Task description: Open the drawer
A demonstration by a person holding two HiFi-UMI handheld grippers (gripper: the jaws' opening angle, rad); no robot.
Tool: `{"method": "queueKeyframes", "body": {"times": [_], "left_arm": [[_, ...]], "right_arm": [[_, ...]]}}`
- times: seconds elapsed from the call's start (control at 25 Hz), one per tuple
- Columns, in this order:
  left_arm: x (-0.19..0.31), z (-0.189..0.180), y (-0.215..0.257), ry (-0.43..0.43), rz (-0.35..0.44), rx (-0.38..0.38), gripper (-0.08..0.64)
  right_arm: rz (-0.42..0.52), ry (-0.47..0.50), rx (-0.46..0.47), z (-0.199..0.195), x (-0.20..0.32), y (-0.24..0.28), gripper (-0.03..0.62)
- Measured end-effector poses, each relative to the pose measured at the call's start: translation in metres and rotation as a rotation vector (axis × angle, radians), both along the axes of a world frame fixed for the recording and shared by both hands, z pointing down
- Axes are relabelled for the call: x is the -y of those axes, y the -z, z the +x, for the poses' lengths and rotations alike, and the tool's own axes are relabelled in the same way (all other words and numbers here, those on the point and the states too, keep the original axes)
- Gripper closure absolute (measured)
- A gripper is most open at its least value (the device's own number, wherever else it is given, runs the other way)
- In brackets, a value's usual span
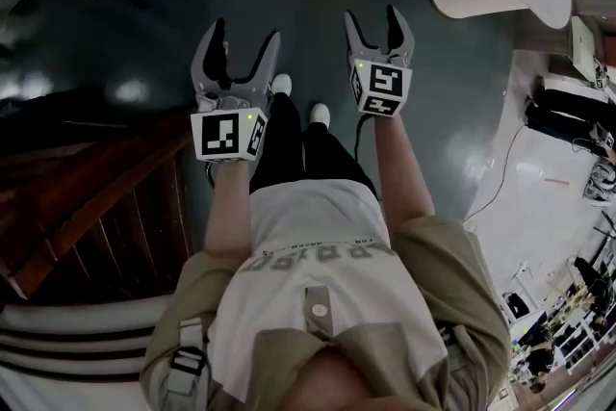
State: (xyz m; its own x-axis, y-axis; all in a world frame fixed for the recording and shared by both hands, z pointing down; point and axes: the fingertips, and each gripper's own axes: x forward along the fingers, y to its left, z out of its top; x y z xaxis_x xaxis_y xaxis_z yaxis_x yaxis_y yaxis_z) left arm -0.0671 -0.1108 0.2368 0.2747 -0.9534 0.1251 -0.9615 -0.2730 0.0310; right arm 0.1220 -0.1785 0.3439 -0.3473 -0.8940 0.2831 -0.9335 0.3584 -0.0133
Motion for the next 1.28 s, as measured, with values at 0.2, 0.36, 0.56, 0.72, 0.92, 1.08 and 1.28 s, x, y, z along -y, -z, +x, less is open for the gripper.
{"method": "queueKeyframes", "body": {"times": [0.2, 0.36, 0.56, 0.72, 0.92, 1.08, 1.28], "left_arm": [[0.012, -0.012, -0.014, -0.01, -0.005, -0.007, 0.215], [0.02, -0.021, -0.029, -0.011, -0.019, -0.003, 0.215], [0.031, -0.043, -0.054, 0.0, -0.017, -0.013, 0.215], [0.041, -0.054, -0.078, 0.008, -0.015, -0.025, 0.215], [0.054, -0.058, -0.109, 0.009, -0.009, -0.035, 0.215], [0.068, -0.053, -0.132, -0.011, -0.004, -0.03, 0.215], [0.09, -0.051, -0.154, -0.031, 0.004, -0.029, 0.215]], "right_arm": [[-0.057, -0.022, -0.027, -0.017, 0.033, -0.052, 0.275], [-0.101, -0.029, -0.066, -0.029, 0.059, -0.096, 0.282], [-0.149, -0.069, -0.083, -0.04, 0.09, -0.154, 0.284], [-0.162, -0.08, -0.096, -0.049, 0.116, -0.192, 0.284], [-0.18, -0.098, -0.105, -0.057, 0.146, -0.236, 0.284], [-0.194, -0.124, -0.102, -0.059, 0.164, -0.261, 0.287], [-0.184, -0.118, -0.109, -0.067, 0.187, -0.28, 0.291]]}}
